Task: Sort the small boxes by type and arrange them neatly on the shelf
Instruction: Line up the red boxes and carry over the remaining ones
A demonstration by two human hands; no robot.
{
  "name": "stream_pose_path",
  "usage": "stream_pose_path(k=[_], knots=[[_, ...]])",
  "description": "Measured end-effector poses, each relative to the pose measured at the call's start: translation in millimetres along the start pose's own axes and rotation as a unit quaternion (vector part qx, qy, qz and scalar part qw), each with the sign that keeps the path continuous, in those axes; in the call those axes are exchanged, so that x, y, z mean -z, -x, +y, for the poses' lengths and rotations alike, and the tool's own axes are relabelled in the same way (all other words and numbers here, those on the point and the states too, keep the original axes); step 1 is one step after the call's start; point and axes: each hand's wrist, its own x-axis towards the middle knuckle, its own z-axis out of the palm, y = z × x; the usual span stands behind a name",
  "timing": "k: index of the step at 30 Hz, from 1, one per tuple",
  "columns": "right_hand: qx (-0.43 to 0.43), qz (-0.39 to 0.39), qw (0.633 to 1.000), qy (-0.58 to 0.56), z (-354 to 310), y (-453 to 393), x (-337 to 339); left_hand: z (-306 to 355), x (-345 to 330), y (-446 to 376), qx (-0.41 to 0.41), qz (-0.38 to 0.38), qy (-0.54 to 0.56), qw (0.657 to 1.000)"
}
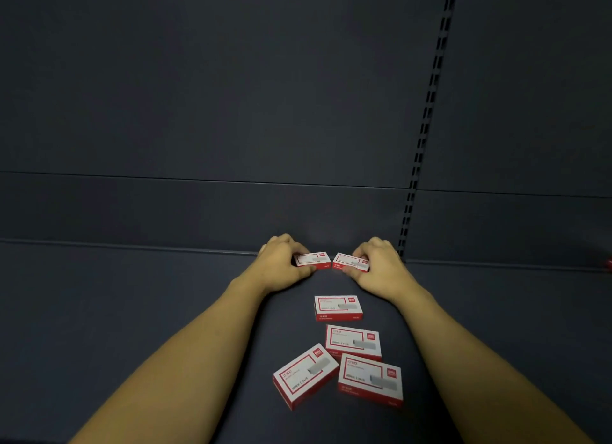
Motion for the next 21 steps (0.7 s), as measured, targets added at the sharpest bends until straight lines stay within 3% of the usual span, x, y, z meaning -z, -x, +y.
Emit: stream_pose_path(k=[10,21], knots=[[-0.008,0.04,0.999,-0.007,-12,12,13,14,22,15,0.036,0.091,0.065,0.993],[-0.061,0.041,0.997,0.03,-4,50,83,55,34,-7,-0.025,-0.005,0.011,1.0]])
